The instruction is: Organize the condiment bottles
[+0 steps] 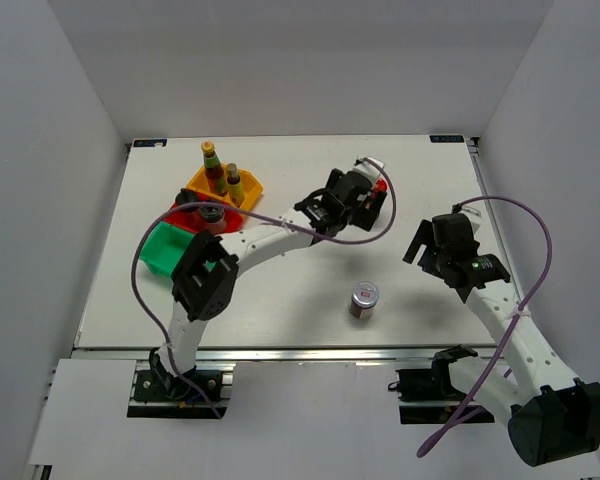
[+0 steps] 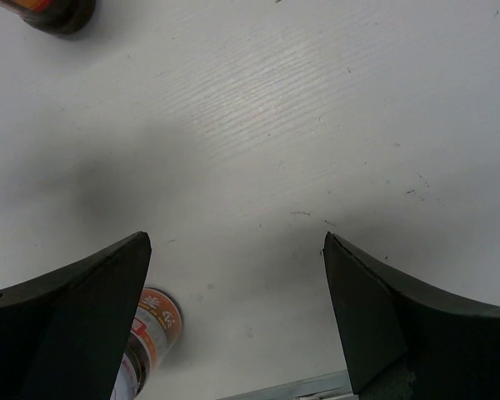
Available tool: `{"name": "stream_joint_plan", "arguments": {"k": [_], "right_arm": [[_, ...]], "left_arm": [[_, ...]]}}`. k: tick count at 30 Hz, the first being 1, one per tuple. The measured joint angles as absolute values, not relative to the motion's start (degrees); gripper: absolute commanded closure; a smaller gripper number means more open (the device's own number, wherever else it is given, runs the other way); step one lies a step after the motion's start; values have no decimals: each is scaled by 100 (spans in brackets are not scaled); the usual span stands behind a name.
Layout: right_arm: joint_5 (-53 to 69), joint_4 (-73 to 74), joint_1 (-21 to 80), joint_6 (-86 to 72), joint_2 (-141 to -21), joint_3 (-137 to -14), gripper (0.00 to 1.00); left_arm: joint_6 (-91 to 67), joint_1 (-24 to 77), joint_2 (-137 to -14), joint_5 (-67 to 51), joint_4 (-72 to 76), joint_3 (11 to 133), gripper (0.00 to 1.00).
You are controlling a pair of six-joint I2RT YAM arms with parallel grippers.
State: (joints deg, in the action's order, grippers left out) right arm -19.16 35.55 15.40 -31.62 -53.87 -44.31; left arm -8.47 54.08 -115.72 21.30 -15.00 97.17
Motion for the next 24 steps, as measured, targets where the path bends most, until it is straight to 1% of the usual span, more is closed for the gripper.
{"name": "stream_joint_plan", "arguments": {"k": [4, 9, 14, 19, 24], "right_arm": [[-1970, 3463, 1540, -3179, -5387, -4431, 11], [-2062, 3350, 1540, -3179, -5382, -4412, 11], [-2095, 3258, 1540, -3177, -5360, -4392, 11], [-2104, 3170, 1540, -3170, -5328, -4307, 11], [-2097, 3114, 1540, -3151, -5330, -4246, 11]], "left_arm": [[-530, 5013, -12328, 1850, -1448, 10287, 2], [-381, 4960, -13002, 1483, -1448, 10954, 2], [-370, 4904, -13190, 1105, -1306, 11148, 2], [-375, 4827, -13198, 1105, -1024, 11187, 2], [-364, 4772, -13452, 1144, -812, 11603, 2]]}}
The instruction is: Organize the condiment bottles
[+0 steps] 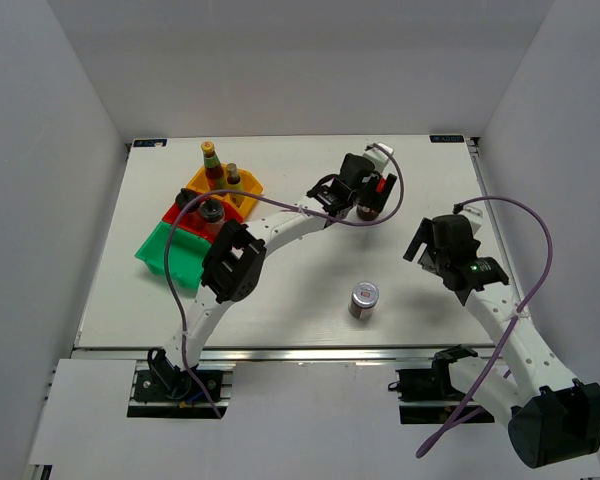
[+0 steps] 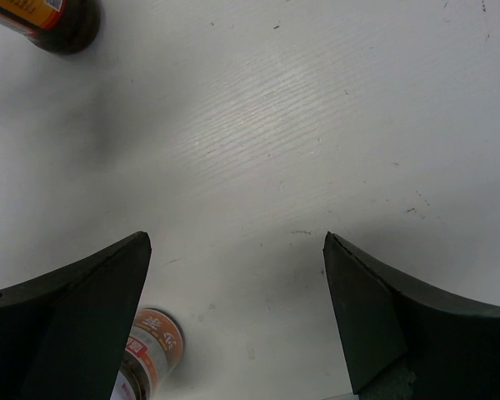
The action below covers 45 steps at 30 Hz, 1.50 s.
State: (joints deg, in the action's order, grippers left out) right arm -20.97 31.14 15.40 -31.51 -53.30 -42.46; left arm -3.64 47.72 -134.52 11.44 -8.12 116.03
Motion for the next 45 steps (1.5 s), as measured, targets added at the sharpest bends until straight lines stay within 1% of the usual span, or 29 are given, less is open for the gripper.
{"name": "stream_joint_plan", "arguments": {"k": [4, 12, 14, 17, 18, 22, 27, 28, 29, 31, 32, 35, 36, 37, 42, 45], "right_arm": [[-2097, 3105, 1540, -3131, -5332, -4228, 11], [-2095, 3002, 1540, -3107, -5332, -4219, 11], [-2091, 2982, 1540, -3105, -5332, -4219, 11], [-2088, 2978, 1540, -3094, -5332, -4219, 11], [-2088, 2980, 1540, -3087, -5332, -4219, 11], [-2088, 2980, 1540, -3076, -5332, -4217, 11], [-2088, 2980, 1540, -3063, -5332, -4217, 11], [-2088, 2980, 1540, -3063, -5332, -4217, 11], [-2088, 2980, 1540, -3063, -5332, -4217, 11], [-2088, 2980, 1540, -3063, -5332, -4217, 11], [-2088, 2980, 1540, -3063, -5332, -4217, 11], [-2088, 2980, 1540, -3063, -5332, -4217, 11], [-2086, 2980, 1540, -3063, -5332, -4217, 11], [-2086, 2980, 1540, -3063, -5332, -4217, 11], [-2069, 2976, 1540, -3061, -5330, -4202, 11], [-2058, 2954, 1540, -3057, -5330, -4145, 11]], "left_arm": [[-340, 4772, -13734, 1131, -701, 11935, 2], [-320, 4770, -13935, 1107, -480, 11963, 2], [-322, 4770, -13935, 1109, -338, 11963, 4], [-329, 4770, -13933, 1109, -123, 11963, 14], [-322, 4770, -13935, 1109, -71, 11963, 22], [-294, 4772, -13935, 1100, 14, 11963, 47], [-279, 4772, -13909, 1114, 178, 11839, 48], [-276, 4772, -13898, 1120, 215, 11804, 51], [-276, 4772, -13885, 1131, 239, 11775, 60], [-279, 4772, -13867, 1162, 244, 11754, 69], [-281, 4772, -13861, 1186, 235, 11747, 79], [-311, 4772, -13747, 1295, 82, 11666, 92], [-322, 4772, -13675, 1330, 25, 11594, 98], [-346, 4772, -13548, 1385, -21, 11432, 100], [-469, 4772, -12538, 1750, -556, 10287, 100], [-598, 4772, -11644, 2012, -744, 9314, 100]]}}
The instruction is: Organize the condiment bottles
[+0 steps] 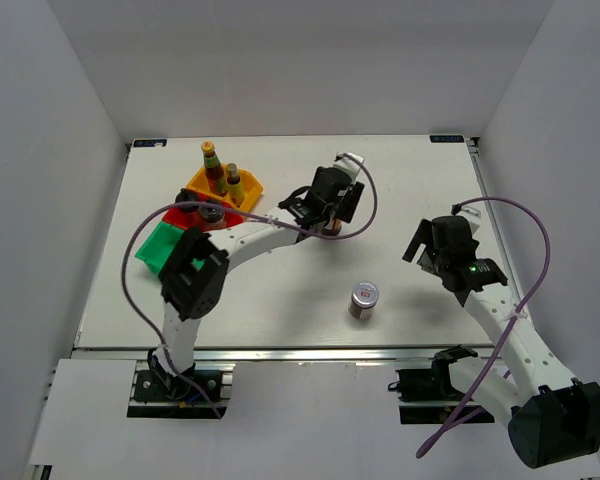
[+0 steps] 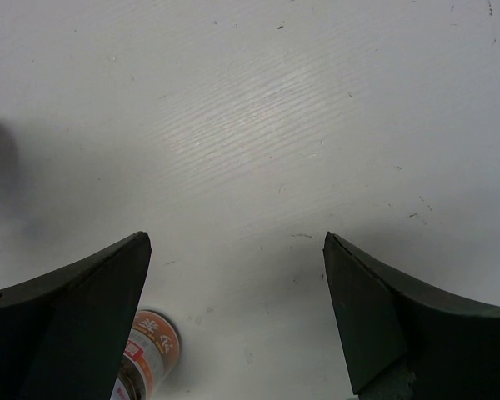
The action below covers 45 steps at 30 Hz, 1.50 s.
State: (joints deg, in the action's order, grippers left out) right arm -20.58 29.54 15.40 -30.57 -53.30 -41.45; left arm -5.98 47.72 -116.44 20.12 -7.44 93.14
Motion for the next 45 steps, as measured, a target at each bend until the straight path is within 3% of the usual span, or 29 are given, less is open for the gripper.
{"name": "stream_joint_plan", "arguments": {"k": [6, 13, 19, 32, 45], "right_arm": [[-2045, 2945, 1540, -3022, -5330, -4134, 11], [-2045, 2941, 1540, -2976, -5341, -4134, 11], [-2043, 2912, 1540, -2956, -5450, -4132, 11], [-2049, 2849, 1540, -2943, -5533, -4130, 11], [-2088, 2840, 1538, -2939, -5601, -4051, 11]], "left_arm": [[-910, 4772, -9690, 2847, -1068, 7732, 100], [-1568, 4676, -7808, 4115, -1629, 6705, 100], [-2211, 3787, -6711, 4705, -2279, 6040, 100], [-2821, 2174, -6779, 5146, -2958, 5948, 100], [-2672, 1238, -6862, 5181, -1870, 5144, 100]]}}
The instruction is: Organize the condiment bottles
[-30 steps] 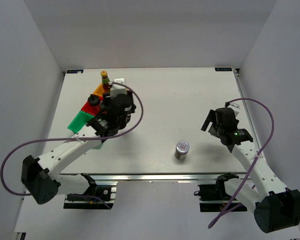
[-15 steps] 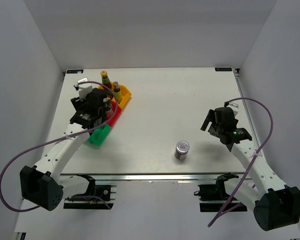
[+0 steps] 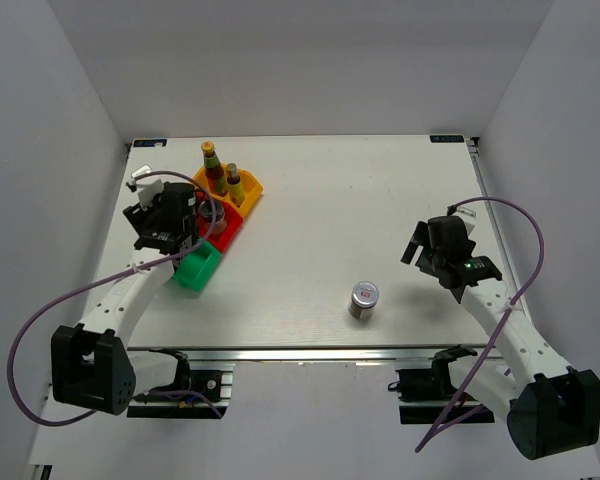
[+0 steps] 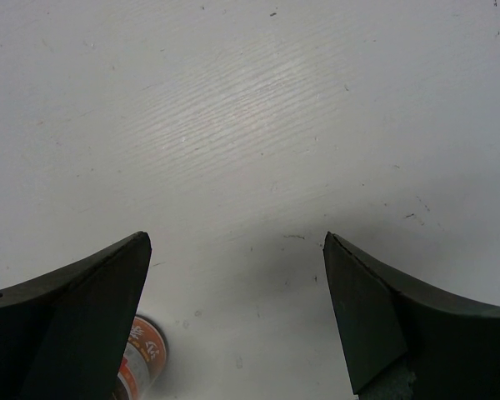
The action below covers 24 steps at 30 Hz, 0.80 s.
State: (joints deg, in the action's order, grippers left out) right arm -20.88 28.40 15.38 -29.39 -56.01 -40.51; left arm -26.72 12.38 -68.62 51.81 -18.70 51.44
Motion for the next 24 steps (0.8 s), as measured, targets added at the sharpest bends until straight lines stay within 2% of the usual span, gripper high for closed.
{"name": "stream_joint_plan", "arguments": {"k": [8, 19, 20, 21, 23, 24], "right_arm": [[-2104, 2836, 1540, -2939, -5649, -4036, 11], [-2110, 2829, 1538, -2934, -5658, -4023, 11], [-2110, 2829, 1538, -2934, -5658, -4023, 11], [-2110, 2829, 1538, -2932, -5658, -4021, 11], [-2110, 2829, 1538, -2932, -5658, -4021, 11], [-2110, 2829, 1540, -2932, -5658, -4021, 11]], "left_arm": [[-2775, 738, -7260, 5113, -1278, 4915, 100], [-3068, 709, -7846, 4984, -891, 4646, 100], [-3096, 707, -7850, 4978, -875, 4646, 97], [-3124, 707, -7856, 4978, -873, 4646, 88], [-3173, 707, -7856, 4982, -880, 4646, 79], [-3192, 707, -7856, 4991, -882, 4646, 67]]}}
